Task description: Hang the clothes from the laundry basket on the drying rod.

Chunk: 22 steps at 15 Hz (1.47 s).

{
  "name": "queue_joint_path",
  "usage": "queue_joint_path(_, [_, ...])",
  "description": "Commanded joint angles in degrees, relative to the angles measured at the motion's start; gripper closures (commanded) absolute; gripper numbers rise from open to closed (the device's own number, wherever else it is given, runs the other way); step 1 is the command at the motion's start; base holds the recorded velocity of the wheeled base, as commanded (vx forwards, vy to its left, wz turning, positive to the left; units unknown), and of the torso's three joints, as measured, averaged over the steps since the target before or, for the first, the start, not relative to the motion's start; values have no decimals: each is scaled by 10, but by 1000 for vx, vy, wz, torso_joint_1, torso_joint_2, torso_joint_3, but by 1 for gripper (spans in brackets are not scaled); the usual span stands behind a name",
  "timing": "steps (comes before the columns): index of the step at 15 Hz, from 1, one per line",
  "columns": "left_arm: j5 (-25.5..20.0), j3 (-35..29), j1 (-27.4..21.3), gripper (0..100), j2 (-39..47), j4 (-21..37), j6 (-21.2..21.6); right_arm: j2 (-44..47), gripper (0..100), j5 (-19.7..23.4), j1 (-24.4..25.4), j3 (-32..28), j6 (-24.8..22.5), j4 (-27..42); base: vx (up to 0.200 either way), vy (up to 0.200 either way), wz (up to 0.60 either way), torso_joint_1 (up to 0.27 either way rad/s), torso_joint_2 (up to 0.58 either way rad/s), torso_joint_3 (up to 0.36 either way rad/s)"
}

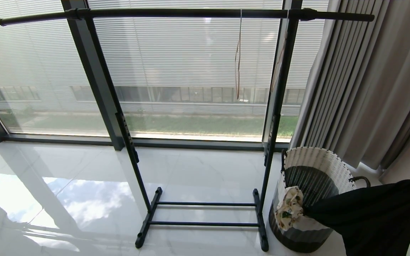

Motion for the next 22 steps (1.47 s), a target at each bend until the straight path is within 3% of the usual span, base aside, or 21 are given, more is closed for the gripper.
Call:
queue_joint_path(1, [0,0,1,0,1,0,0,6,100,1,5,-5,0,-1,0,0,0,0,0,0])
queue_joint_path(9, [-2,-5,-3,0,9,-2,0,53,100,39,6,-34,34,-14,0,0,0,0,0,0])
queue_joint_path(10, [-8,-41,-18,0,48,-9,-22,54,100,39,6,-35,34,-14,0,0,0,0,0,0])
queue_joint_path(11, [-2,-141,-59,0,198,-46,-143,55,100,43,6,-34,34,-14,0,0,0,0,0,0])
queue_joint_path(12, [11,-218,-59,0,307,-81,-185,56,100,47,6,-35,34,-14,0,0,0,0,0,0])
queue_joint_path(14, [9,-308,-89,0,459,-125,-185,66,100,56,11,-58,34,-21,0,0,0,0,0,0])
queue_joint_path(15, [18,-333,-139,0,526,-146,-188,71,100,59,17,-69,34,-28,0,0,0,0,0,0])
queue_joint_path(16, [27,-337,-157,0,554,-150,-186,73,100,59,17,-74,34,-29,0,0,0,0,0,0])
queue_joint_path(18, [106,-341,-299,0,661,-152,-176,76,100,60,18,-81,35,-29,0,0,0,0,0,0])
queue_joint_path(19, [127,-342,-336,0,680,-152,-177,76,100,61,18,-81,36,-29,0,0,0,0,0,0])
queue_joint_path(20, [165,-348,-440,0,736,-167,-187,77,100,62,18,-79,42,-29,0,0,0,0,0,0])
queue_joint_path(22, [202,-365,-557,0,827,-220,-212,78,100,62,18,-74,56,-30,0,0,0,0,0,0])
